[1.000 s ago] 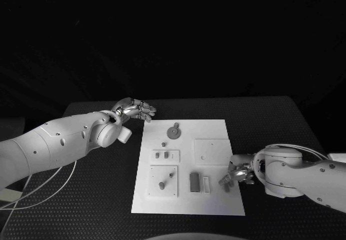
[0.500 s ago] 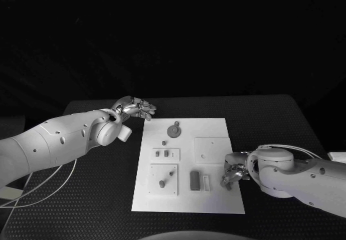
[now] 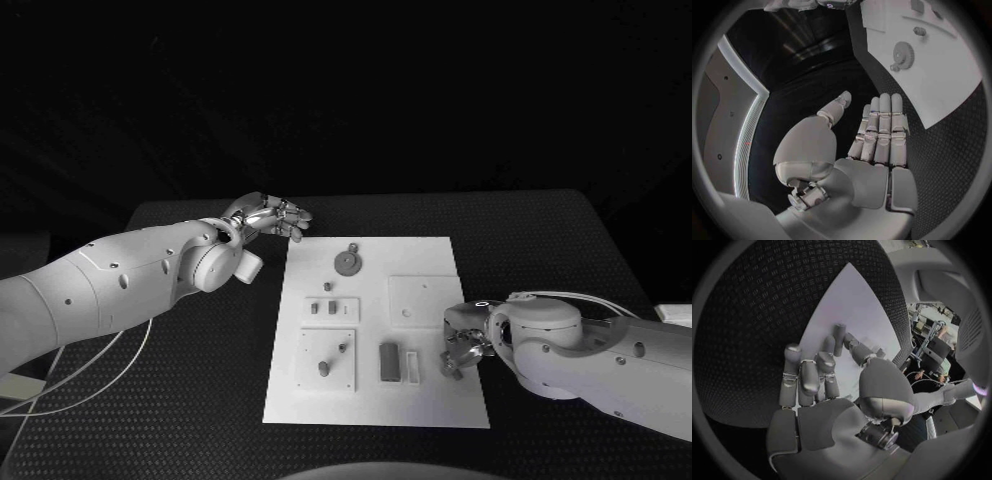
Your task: Assemble the parts on the task board
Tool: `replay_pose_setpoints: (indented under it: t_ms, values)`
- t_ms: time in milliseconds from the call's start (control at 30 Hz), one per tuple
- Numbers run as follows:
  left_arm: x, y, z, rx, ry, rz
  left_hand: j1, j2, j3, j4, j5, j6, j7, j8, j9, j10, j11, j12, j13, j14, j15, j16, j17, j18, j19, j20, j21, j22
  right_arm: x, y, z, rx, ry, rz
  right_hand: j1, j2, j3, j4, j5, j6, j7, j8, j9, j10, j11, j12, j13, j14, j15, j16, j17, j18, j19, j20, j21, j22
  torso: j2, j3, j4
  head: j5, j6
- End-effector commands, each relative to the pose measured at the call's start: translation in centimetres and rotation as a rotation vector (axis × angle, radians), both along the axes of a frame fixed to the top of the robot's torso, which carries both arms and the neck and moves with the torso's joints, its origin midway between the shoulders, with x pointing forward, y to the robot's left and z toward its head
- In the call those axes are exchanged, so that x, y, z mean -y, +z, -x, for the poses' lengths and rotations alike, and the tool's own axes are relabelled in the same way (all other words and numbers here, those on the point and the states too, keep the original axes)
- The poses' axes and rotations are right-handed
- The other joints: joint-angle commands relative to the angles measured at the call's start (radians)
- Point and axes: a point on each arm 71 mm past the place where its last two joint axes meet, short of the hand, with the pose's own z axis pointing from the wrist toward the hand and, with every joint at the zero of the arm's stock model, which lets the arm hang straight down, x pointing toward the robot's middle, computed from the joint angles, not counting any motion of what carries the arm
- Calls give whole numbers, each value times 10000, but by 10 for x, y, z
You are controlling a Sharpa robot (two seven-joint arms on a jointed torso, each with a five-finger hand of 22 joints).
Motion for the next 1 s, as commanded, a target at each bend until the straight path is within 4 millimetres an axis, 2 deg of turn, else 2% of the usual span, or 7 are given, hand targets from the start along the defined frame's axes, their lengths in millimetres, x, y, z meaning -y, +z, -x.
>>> replay_pose_setpoints:
  t_ms: [33, 67, 167, 267, 433, 667, 1000]
  values:
    - [2, 1, 0, 65, -110, 140, -90, 29, -31, 46, -4, -54, -16, 69, -12, -29, -16, 27, -12, 76, 2, -52, 16, 194, 91, -4, -56, 17, 3, -16, 10, -610, -72, 258, 249, 388, -105, 3, 33, -453, 281, -2190, -80, -69, 55, -46, -23, -99, 19, -47, -31, 214, -34, 71, -27, 174, -2, -6, -1, 2, -1]
    - [2, 1, 0, 64, -112, 140, -89, 29, -31, 46, -4, -54, -16, 69, -12, -29, -16, 27, -12, 76, 2, -52, 16, 194, 91, -4, -57, 17, 3, -16, 10, -707, -191, 108, 279, 497, -97, -6, 35, -460, 290, -2202, -93, -72, 65, -48, -27, -105, 32, -48, -38, 214, -40, 73, -30, 174, -2, -6, -1, 2, -1]
    - [2, 1, 0, 61, -113, 139, -88, 30, -30, 45, -4, -55, -16, 69, -13, -29, -16, 27, -13, 76, 2, -54, 18, 194, 91, -4, -57, 18, 4, -17, 11, -1005, -596, -350, 440, 1158, 34, -20, 36, -422, 285, -2211, -124, -63, 66, -41, -42, -93, 50, -39, -7, 214, -62, 82, -36, 175, -2, -1, -1, 3, -3]
    - [2, 1, 0, 58, -113, 138, -87, 32, -29, 44, -4, -56, -16, 69, -14, -29, -16, 27, -13, 77, 1, -55, 20, 195, 92, -4, -58, 18, 5, -18, 12, -1444, -1079, -856, 414, 1412, 124, -9, 35, -397, 285, -2218, -148, -50, 66, -32, -53, -61, 52, -26, 50, 214, -69, 109, -33, 179, -2, 2, -2, 10, -5]
    - [1, 1, 0, 51, -88, 125, -84, 32, -27, 42, -4, -56, -16, 70, -15, -29, -17, 27, -12, 78, 1, -58, 24, 195, 92, -5, -59, 19, 8, -19, 13, -2150, -2283, -2016, 362, 1489, 152, -23, 35, -325, 268, -2191, -152, -3, 51, 23, -26, -26, 47, -9, 101, 214, -65, 120, -15, 188, -2, 0, -3, 14, -13]
    - [2, 1, 0, 47, -105, 131, -76, 32, -23, 35, -4, -54, -17, 73, -17, -26, -18, 28, -12, 81, -1, -63, 32, 196, 92, -6, -61, 21, 7, -14, 11, -2659, -3690, -3460, 347, 1487, 170, -32, 34, -242, 238, -2154, -149, 100, 22, 139, 47, 24, 26, 13, 166, 214, -43, 110, 17, 197, -2, -5, -2, 0, -23]
    - [1, 1, 1, 44, -93, 128, -70, 28, -21, 28, -4, -51, -19, 77, -19, -24, -19, 30, -12, 83, -1, -69, 41, 196, 94, -6, -64, 24, 2, -8, 13, -2654, -4114, -4056, 336, 1449, 176, -33, 35, -186, 215, -2130, -148, 154, -1, 193, 74, 55, 6, 23, 196, 214, -26, 98, 40, 199, 3, -2, -1, -11, 10]
